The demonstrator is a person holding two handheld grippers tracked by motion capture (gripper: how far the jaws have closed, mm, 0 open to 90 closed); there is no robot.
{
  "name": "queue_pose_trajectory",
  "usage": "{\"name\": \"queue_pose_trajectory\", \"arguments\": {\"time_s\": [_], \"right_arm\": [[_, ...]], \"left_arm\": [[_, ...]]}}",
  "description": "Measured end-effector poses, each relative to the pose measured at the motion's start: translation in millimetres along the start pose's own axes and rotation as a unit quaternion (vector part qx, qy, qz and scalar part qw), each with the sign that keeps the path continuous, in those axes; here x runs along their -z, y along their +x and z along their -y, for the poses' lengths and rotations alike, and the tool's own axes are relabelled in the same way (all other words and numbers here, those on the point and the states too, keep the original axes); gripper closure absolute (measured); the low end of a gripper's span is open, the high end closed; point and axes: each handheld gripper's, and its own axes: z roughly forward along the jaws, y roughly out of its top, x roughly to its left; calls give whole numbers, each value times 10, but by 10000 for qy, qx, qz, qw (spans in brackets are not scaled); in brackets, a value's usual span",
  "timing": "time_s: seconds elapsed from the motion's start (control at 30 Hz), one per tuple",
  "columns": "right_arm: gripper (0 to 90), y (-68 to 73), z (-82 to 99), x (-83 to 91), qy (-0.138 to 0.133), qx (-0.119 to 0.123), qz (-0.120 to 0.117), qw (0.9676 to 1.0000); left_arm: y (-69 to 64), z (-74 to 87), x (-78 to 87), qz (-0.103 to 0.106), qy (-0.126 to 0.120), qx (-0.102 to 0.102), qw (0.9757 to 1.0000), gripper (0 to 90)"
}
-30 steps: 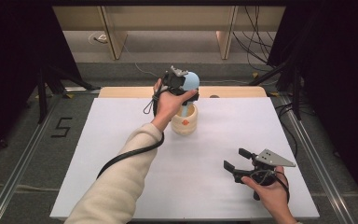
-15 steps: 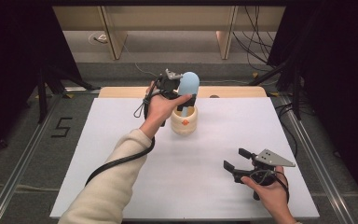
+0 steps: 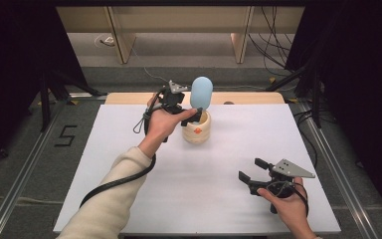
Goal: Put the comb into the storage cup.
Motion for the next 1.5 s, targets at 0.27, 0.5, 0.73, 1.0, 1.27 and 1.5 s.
{"name": "queue_pose_trajectory", "arguments": {"time_s": [0.27, 0.5, 0.73, 1.0, 1.27, 1.5], "right_arm": [[168, 1, -2, 1, 3, 6, 6, 10000], [168, 0, -3, 0, 2, -1, 14, 10000], [168, -3, -5, 4, 19, 63, 38, 10000], [168, 3, -11, 5, 43, 144, 35, 9999], [168, 2, -13, 10, 59, 206, 44, 9998], [168, 2, -17, 15, 70, 251, 60, 9996]], "left_arm": [[61, 137, 162, 3, -73, 7, 10000, 0], [125, 256, 285, 20, -91, -2, 10000, 0], [174, 400, 395, 40, -76, -69, 9999, 0], [259, 579, 512, 36, -82, 53, 9999, 0], [279, 785, 591, 117, -104, 39, 9999, 0], [275, 874, 627, 191, -97, 34, 9998, 0]]}}
